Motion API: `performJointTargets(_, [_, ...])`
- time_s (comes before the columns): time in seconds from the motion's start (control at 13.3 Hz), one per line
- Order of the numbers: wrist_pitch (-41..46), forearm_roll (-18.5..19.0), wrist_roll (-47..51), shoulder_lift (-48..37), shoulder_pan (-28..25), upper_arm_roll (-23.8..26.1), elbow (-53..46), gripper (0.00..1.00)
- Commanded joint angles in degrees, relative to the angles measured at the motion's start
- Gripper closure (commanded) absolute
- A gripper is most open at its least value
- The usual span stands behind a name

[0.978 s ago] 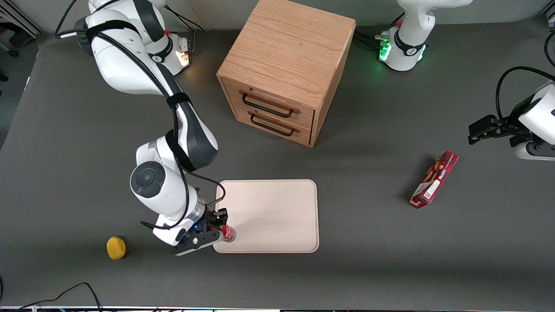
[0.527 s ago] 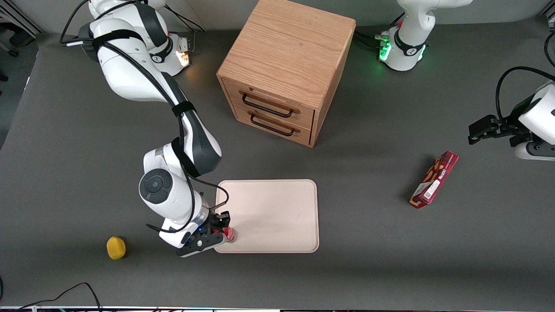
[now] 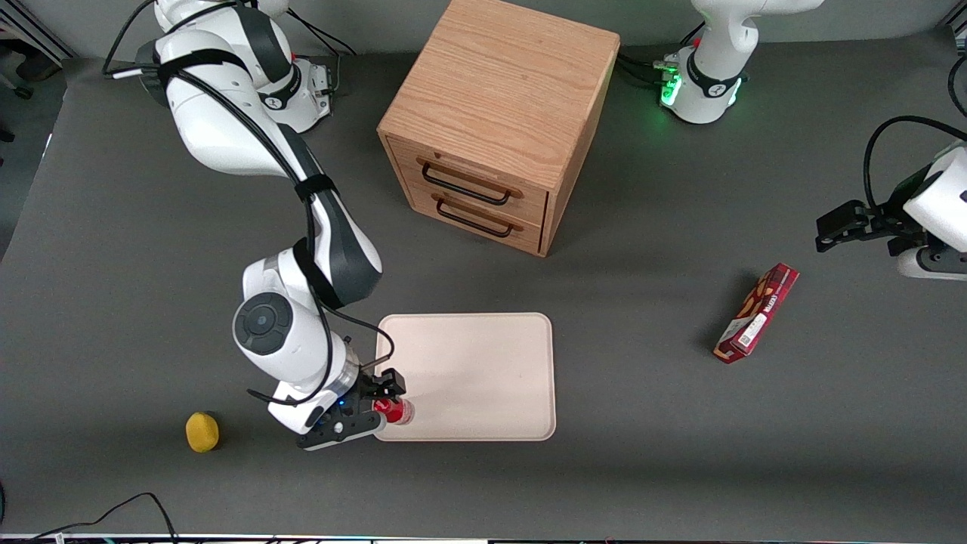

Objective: Place coke bottle on tray

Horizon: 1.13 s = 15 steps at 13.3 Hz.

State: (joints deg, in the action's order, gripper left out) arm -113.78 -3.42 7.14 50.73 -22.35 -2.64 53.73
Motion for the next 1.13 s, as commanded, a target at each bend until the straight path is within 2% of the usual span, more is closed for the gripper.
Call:
performJointTargets(0.0, [13.35,-1.5,0.25,-7.81,3.27,0.18,2.24,0.0])
performJointTargets(0.15, [16.13,-1.5,-0.46,-18.5,5.64,0.18,13.96,0.0])
performJointTargets(0.38, [10.7,-1.5,-6.07,-37.48,9.59,0.18,38.57,0.0])
performJointTargets(0.53, [8.05,-1.41,-5.3,-48.66,12.32,0.09,50.55,0.0])
performJointTargets(0.75, [11.03,-0.62,-4.15,-58.26,17.5,0.09,55.86,0.0])
performJointTargets(1.05, [13.84,-0.01,-3.71,-59.79,20.59,0.18,53.08,0.0])
